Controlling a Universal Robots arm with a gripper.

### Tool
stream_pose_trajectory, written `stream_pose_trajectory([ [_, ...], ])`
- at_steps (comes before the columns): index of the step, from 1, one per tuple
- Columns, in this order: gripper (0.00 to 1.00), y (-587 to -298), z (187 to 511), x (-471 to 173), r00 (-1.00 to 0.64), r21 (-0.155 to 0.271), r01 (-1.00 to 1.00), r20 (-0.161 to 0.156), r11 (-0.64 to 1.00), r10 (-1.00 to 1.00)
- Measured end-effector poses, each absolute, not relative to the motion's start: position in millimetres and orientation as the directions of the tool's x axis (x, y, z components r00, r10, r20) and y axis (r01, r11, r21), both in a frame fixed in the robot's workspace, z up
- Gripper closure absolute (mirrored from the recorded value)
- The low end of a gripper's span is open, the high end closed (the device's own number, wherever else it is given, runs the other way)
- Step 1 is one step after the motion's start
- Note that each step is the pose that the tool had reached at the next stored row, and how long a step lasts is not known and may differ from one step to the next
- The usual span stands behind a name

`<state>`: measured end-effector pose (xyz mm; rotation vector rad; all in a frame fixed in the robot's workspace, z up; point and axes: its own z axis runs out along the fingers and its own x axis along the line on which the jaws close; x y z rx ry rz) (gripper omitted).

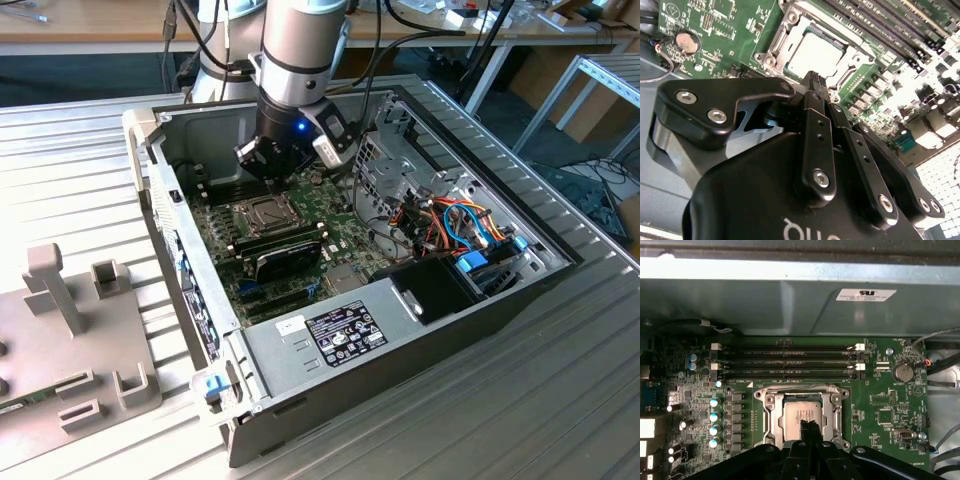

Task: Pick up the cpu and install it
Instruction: 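Install the first cpu locking lever, then install the second cpu locking lever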

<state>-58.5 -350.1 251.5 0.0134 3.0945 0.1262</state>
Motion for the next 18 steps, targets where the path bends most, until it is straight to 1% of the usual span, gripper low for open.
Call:
stream_pose_trajectory([
  [6, 0.89, -350.1, 251.7, -58.5, -0.999, 0.050, 0.007, -0.045, 0.999, 0.009],
  [9, 0.89, -350.1, 251.8, -58.5, -0.999, 0.019, 0.007, -0.045, 1.000, 0.008],
  [18, 0.89, -349.8, 251.8, -58.4, -0.999, 0.016, 0.007, -0.045, 1.000, 0.007],
])
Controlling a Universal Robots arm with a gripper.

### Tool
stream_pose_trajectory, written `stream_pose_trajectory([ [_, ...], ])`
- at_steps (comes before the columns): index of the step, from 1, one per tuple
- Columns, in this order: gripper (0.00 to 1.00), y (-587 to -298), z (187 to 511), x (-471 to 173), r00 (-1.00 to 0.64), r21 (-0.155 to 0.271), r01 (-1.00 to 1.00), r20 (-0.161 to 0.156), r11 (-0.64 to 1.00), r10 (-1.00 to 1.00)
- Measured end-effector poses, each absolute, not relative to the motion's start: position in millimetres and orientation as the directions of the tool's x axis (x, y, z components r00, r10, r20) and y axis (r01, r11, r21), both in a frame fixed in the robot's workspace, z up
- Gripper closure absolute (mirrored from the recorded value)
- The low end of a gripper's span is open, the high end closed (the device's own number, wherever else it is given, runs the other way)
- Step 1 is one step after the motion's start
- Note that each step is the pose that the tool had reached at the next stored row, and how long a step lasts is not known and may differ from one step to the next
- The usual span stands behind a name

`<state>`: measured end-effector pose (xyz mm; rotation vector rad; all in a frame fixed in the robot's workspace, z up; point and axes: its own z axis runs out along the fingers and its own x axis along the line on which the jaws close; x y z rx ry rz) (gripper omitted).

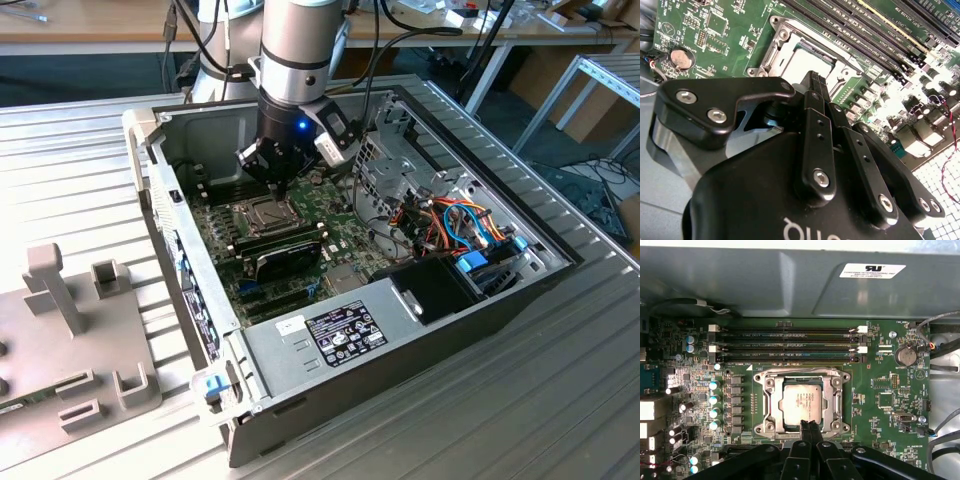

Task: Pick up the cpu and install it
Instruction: 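Install the second cpu locking lever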

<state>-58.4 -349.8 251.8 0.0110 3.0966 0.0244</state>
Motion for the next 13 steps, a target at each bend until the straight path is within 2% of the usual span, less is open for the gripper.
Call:
stream_pose_trajectory([
  [8, 0.89, -351.4, 251.8, -55.4, -0.999, 0.016, 0.007, -0.045, 1.000, 0.007],
  [13, 0.89, -370.1, 251.7, -55.3, -0.999, 0.016, 0.007, -0.045, 1.000, 0.007],
])
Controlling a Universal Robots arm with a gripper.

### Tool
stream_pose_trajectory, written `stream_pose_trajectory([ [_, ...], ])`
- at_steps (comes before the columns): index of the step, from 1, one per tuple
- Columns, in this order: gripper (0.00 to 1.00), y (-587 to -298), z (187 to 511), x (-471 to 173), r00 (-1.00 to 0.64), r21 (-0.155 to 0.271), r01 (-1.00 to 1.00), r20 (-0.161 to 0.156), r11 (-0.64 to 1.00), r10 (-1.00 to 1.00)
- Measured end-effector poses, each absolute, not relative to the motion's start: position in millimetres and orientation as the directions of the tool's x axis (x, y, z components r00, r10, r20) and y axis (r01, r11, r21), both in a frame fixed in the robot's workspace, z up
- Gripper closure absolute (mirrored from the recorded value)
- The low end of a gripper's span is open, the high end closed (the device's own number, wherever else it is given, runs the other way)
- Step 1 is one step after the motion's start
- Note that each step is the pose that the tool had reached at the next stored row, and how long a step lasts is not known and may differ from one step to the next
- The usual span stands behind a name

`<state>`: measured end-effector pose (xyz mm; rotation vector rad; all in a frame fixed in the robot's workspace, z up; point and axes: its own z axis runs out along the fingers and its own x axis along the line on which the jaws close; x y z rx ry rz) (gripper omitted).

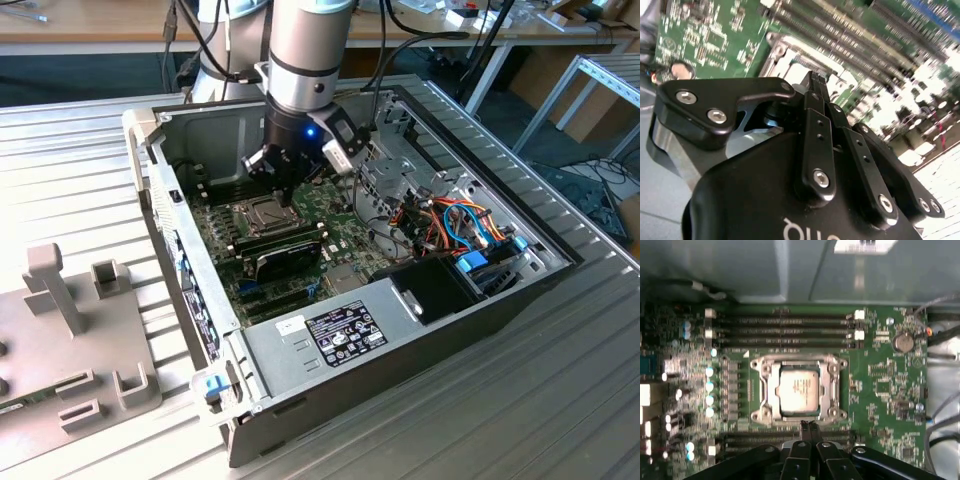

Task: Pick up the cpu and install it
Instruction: 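Install the second cpu locking lever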

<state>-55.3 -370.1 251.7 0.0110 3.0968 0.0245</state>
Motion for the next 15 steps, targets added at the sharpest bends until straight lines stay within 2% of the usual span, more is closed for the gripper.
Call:
stream_pose_trajectory([
  [15, 0.89, -370.5, 245.7, -72.0, -0.999, 0.016, 0.007, -0.045, 1.000, 0.007],
])
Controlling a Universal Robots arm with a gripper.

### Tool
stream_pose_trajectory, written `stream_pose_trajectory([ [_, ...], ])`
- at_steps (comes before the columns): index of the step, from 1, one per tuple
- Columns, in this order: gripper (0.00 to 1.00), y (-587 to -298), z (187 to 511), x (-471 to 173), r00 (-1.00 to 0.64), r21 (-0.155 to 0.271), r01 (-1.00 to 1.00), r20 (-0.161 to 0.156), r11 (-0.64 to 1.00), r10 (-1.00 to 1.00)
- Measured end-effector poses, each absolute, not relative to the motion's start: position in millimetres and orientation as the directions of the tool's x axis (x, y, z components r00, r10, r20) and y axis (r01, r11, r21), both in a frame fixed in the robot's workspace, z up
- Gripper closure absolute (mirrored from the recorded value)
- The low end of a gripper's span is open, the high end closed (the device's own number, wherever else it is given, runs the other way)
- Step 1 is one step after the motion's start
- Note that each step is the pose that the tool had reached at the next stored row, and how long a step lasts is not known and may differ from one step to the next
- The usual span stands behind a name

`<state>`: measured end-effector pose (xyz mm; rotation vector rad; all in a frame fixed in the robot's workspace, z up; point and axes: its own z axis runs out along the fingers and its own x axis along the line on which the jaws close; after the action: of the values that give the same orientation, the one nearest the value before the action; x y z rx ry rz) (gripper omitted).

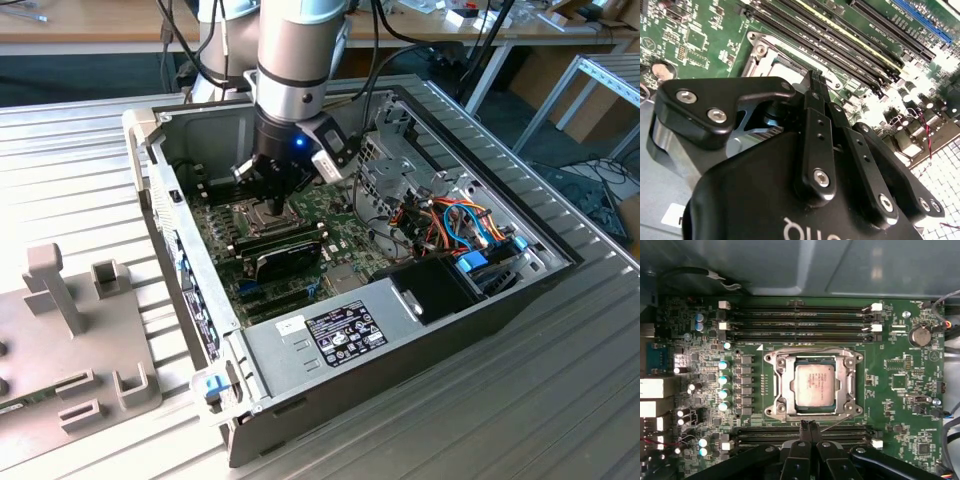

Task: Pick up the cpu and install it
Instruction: 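Install the second cpu locking lever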

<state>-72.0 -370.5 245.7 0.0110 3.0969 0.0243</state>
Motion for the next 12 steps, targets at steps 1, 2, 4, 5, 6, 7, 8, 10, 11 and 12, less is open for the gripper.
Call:
stream_pose_trajectory([
  [1, 0.89, -370.5, 245.5, -73.0, -0.999, 0.016, 0.007, -0.045, 1.000, 0.008],
  [2, 0.89, -370.4, 245.3, -73.6, -0.999, 0.016, 0.007, -0.045, 1.000, 0.008],
  [4, 0.89, -370.4, 245.4, -73.6, -0.999, 0.016, 0.007, -0.045, 1.000, 0.007],
  [5, 0.89, -370.4, 245.3, -73.6, -0.999, 0.016, 0.007, -0.045, 1.000, 0.007],
  [6, 0.89, -370.4, 245.3, -73.7, -0.999, 0.016, 0.007, -0.045, 1.000, 0.007],
  [7, 0.89, -370.4, 245.3, -73.8, -0.999, 0.016, 0.007, -0.045, 1.000, 0.007],
  [8, 0.89, -370.3, 245.1, -74.4, -0.999, 0.016, 0.007, -0.045, 1.000, 0.008],
  [10, 0.89, -370.1, 244.7, -75.7, -0.999, 0.016, 0.007, -0.045, 1.000, 0.008],
  [11, 0.89, -370.0, 244.5, -76.6, -0.999, 0.016, 0.007, -0.045, 1.000, 0.008],
  [12, 0.89, -370.0, 244.4, -76.8, -0.999, 0.016, 0.007, -0.045, 1.000, 0.007],
])
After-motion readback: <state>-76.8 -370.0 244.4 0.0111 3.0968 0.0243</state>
